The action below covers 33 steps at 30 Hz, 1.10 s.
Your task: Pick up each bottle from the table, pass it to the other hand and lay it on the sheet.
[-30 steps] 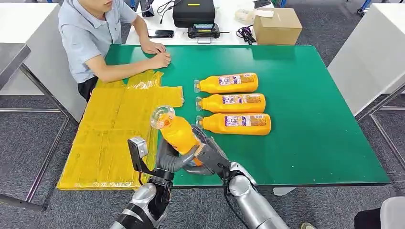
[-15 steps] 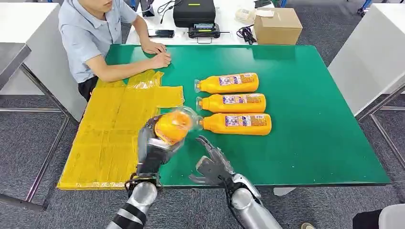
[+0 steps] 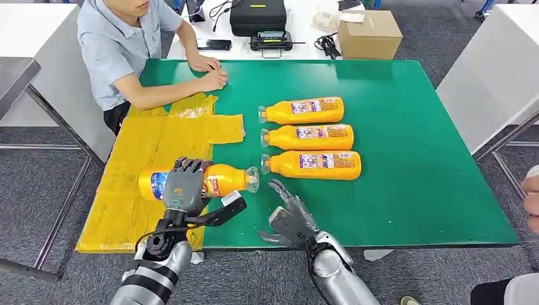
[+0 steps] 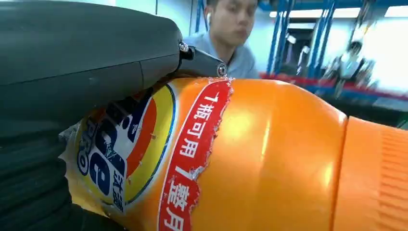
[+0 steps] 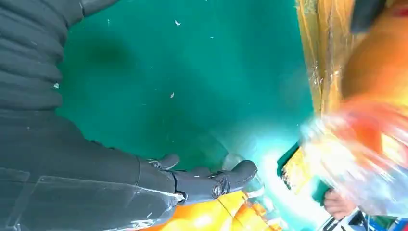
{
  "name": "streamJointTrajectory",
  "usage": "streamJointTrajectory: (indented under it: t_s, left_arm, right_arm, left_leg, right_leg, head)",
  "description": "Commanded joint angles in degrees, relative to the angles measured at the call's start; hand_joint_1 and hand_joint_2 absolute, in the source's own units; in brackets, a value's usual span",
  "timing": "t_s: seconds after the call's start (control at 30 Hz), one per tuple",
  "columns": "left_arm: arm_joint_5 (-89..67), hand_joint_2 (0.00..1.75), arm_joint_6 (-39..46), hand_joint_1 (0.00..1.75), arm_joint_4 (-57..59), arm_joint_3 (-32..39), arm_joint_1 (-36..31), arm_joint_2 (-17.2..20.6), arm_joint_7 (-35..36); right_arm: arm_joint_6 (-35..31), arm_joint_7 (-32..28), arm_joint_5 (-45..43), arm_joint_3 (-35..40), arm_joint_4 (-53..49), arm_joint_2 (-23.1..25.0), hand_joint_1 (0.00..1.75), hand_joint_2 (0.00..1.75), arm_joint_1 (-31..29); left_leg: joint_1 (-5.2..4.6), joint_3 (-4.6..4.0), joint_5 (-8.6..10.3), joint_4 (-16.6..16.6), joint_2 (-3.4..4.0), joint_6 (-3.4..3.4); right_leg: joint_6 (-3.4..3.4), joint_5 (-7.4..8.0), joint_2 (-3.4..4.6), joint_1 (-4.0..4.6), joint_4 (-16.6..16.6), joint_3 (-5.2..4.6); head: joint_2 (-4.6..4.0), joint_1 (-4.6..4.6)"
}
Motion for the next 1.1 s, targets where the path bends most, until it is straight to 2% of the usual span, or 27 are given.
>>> streamJointTrajectory:
  t_s: [0.03,0.13,0.17,0.23,0.27,0.3,0.33,0.37,0.4,0.43,0.83,1.1]
  left_arm:
    - [-0.9,1.75,-5.4,1.75,16.5,2.2,-9.2,4.5,2.7]
    - [-1.9,1.75,-6.7,1.75,18.3,2.1,-10.3,4.8,4.1]
    - [-1.9,1.75,-7.3,1.75,18.8,2.3,-10.5,4.9,4.4]
    - [-1.4,1.75,-7.1,1.38,19.6,2.8,-10.9,4.9,4.2]
    - [-1.3,1.75,-6.9,1.38,20.0,2.9,-11.1,5.0,4.0]
    - [-1.3,1.75,-6.9,0.84,20.0,2.9,-11.0,5.0,4.0]
    - [-0.6,1.75,-7.6,0.61,20.4,3.2,-11.2,4.8,3.4]
    - [-0.1,1.75,-8.1,0.52,20.7,3.5,-11.3,4.7,3.0]
    - [-0.1,1.75,-8.1,0.07,20.7,3.5,-11.3,4.7,3.0]
    - [-0.3,1.75,-8.8,0.0,20.9,3.2,-11.3,4.7,2.8]
    - [2.1,1.75,-17.7,0.0,25.9,2.6,-12.9,4.6,0.5]
    - [4.0,1.75,-19.7,0.0,27.3,2.7,-12.9,4.7,-1.3]
  right_arm:
    - [0.8,-0.1,-0.1,-1.9,3.5,-0.1,0.0,1.75,-1.6]
    - [1.0,-0.1,-0.1,-2.0,3.9,0.0,0.0,1.75,-1.6]
    - [1.1,-0.1,-0.1,-2.1,4.0,0.1,0.0,1.75,-1.6]
    - [1.1,-0.1,-0.1,-2.2,4.3,0.2,0.0,1.75,-1.7]
    - [1.1,0.0,-0.1,-2.3,4.4,0.3,0.0,1.75,-1.6]
    - [1.1,0.0,-0.1,-2.3,4.4,0.3,0.0,1.75,-1.6]
    - [1.1,0.0,-0.1,-2.4,4.3,0.2,0.0,1.75,-1.5]
    - [1.0,0.0,-0.1,-2.5,4.3,0.2,0.0,1.75,-1.4]
    - [1.0,0.0,-0.1,-2.5,4.3,0.2,0.0,1.75,-1.4]
    - [1.0,0.0,-0.1,-2.7,4.2,0.2,0.0,1.75,-1.3]
    - [1.0,0.0,0.3,-4.1,4.4,0.0,0.0,1.75,-1.7]
    - [0.9,0.0,1.1,-4.4,5.1,-0.1,0.0,1.75,-2.3]
  left_leg:
    - [0.04,0.14,0.0,0.0,0.0,-0.08]
    - [0.12,0.29,-0.06,0.0,-0.04,-0.15]
    - [0.03,0.08,0.0,0.0,-0.01,-0.06]
    - [0.07,0.18,-0.04,0.0,0.04,-0.11]
    - [0.04,0.1,0.0,0.0,0.02,-0.07]
    - [0.09,0.25,-0.05,0.0,0.01,-0.13]
    - [0.03,0.08,0.0,0.0,-0.01,-0.06]
    - [0.05,0.13,-0.03,0.0,0.03,-0.08]
    - [0.09,0.25,-0.09,0.0,0.03,-0.13]
    - [0.05,0.15,-0.04,0.0,0.0,-0.08]
    - [0.03,0.37,-0.03,-0.1,0.06,-0.09]
    - [0.0,0.59,0.0,-0.1,0.09,-0.07]
  right_leg:
    - [-0.09,0.0,-0.03,0.05,0.0,0.15]
    - [-0.18,-0.06,-0.09,0.13,-0.1,0.33]
    - [-0.08,0.0,-0.02,0.04,0.0,0.1]
    - [-0.13,-0.04,0.0,0.08,0.0,0.19]
    - [-0.09,-0.01,-0.02,0.05,0.0,0.11]
    - [-0.16,-0.06,-0.05,0.1,-0.1,0.27]
    - [-0.08,-0.01,-0.04,0.04,0.0,0.09]
    - [-0.11,-0.02,0.0,0.06,0.0,0.14]
    - [-0.17,-0.08,-0.02,0.1,0.0,0.27]
    - [-0.11,-0.04,-0.03,0.06,0.0,0.16]
    - [-0.13,-0.02,0.03,0.05,-0.1,0.37]
    - [-0.09,0.02,0.07,0.01,-0.1,0.6]
  head:
    - [0.0,0.0]
    - [0.0,0.0]
    - [0.0,0.0]
    - [0.0,0.0]
    - [0.0,0.0]
    - [0.0,0.02]
    - [0.0,0.0]
    - [0.0,0.0]
    - [0.0,0.0]
    - [0.0,0.0]
    - [0.0,0.0]
    - [0.0,0.0]
